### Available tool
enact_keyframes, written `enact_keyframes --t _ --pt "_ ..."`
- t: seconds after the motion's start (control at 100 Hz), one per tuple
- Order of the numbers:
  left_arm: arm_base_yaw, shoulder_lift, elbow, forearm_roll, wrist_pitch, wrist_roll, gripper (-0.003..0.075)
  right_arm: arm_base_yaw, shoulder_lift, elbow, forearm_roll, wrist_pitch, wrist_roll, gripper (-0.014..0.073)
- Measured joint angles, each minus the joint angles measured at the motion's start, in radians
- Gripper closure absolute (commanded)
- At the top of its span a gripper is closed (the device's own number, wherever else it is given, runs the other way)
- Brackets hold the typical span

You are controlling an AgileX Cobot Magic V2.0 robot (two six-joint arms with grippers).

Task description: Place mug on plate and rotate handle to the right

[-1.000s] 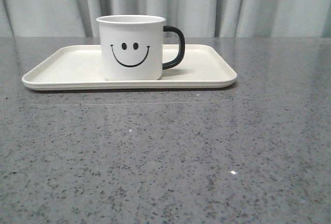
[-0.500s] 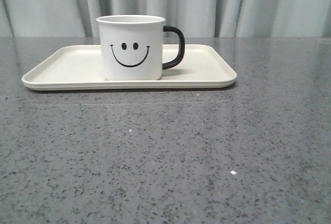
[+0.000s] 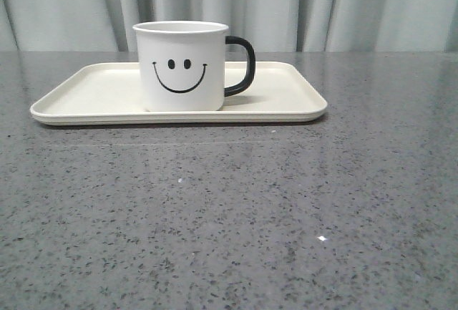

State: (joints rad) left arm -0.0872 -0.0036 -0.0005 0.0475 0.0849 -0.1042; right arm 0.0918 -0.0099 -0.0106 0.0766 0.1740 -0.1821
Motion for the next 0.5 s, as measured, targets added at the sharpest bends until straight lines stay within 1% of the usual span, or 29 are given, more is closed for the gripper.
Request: enact_keyframes --t 0.19,0.5 --pt "0.000 0.000 0.000 0.000 0.000 0.000 0.0740 0.000 0.000 0.036 -0.001 -0.056 0.009 0.0660" --pt "0.000 0.000 0.000 0.000 0.000 0.000 0.0740 0.000 0.000 0.036 -0.002 -0.072 0.023 0.0660"
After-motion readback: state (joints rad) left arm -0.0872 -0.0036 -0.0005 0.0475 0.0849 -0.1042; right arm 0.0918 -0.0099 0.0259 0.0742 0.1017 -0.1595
